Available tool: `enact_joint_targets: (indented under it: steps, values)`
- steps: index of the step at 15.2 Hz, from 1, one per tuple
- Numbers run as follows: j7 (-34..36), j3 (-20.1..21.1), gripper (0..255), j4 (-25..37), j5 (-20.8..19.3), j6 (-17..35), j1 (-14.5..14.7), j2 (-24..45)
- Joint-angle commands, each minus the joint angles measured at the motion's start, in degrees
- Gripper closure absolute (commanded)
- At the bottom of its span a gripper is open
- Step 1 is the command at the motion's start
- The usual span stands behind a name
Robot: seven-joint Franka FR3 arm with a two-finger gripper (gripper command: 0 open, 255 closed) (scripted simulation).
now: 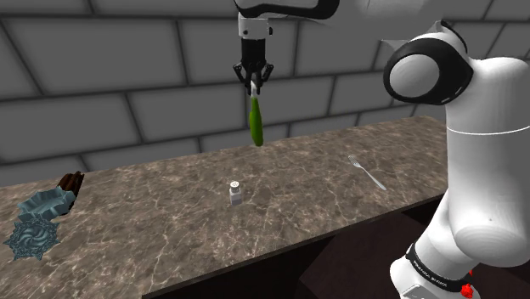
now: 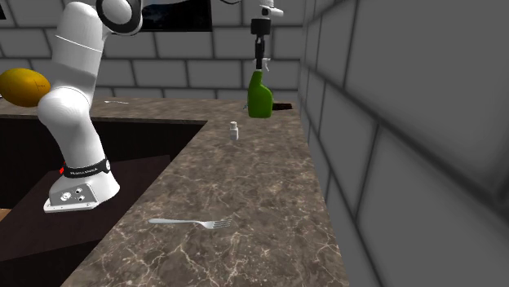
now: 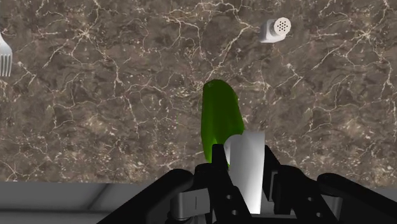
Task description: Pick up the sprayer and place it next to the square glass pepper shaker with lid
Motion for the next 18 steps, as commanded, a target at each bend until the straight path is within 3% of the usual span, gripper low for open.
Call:
enact_joint_targets:
  steps: [1, 2, 18]
  values:
    - [2.2, 0.61, 255, 2.74, -0.06, -0.8, 1.45, 1.84]
    - [4.18, 1.19, 255, 7.3, -0.05, -2.45, 2.69, 4.71]
    - [3.84, 1.13, 255, -12.67, -0.38, 12.8, 3.47, -0.02]
